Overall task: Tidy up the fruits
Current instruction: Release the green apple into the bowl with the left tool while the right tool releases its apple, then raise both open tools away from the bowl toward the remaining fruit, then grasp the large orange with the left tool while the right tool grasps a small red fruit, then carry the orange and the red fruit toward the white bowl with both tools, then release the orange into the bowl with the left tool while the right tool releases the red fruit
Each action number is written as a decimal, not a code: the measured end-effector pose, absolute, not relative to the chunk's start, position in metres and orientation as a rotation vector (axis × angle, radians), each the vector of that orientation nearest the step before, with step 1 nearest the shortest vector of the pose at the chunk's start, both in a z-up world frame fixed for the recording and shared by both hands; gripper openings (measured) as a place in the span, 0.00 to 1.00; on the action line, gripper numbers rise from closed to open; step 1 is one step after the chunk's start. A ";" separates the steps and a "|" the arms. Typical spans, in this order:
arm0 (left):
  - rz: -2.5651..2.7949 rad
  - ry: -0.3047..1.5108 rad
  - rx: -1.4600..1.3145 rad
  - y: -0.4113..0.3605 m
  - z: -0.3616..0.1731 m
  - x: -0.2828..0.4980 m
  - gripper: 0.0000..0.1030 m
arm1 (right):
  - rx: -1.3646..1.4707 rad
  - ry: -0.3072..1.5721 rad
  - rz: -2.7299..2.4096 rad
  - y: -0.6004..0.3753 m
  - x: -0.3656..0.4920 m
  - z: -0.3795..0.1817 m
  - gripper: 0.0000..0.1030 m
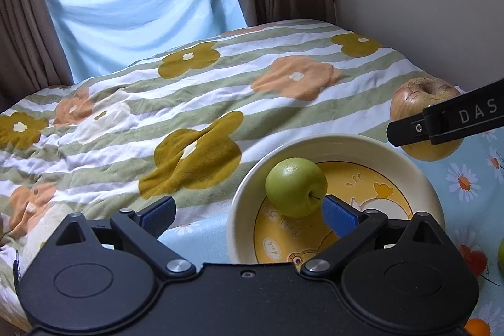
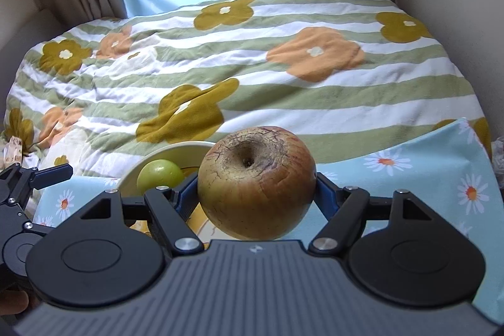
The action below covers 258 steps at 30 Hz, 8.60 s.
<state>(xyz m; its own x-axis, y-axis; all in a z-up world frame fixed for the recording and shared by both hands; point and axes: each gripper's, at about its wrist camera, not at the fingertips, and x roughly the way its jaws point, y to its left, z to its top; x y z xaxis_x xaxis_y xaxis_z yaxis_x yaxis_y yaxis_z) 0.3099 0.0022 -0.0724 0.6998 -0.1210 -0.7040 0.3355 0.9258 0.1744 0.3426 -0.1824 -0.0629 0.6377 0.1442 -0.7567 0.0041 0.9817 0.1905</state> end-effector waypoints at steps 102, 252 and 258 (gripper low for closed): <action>-0.326 0.813 0.340 0.105 -0.109 0.128 0.95 | 0.096 0.878 0.033 -0.079 0.073 -0.128 0.94; -0.124 0.807 0.186 0.029 -0.070 0.247 0.96 | -0.038 0.959 0.227 -0.144 0.301 -0.094 0.44; -0.113 0.800 0.157 0.035 -0.064 0.241 0.96 | -0.045 0.979 0.256 -0.128 0.305 -0.102 0.44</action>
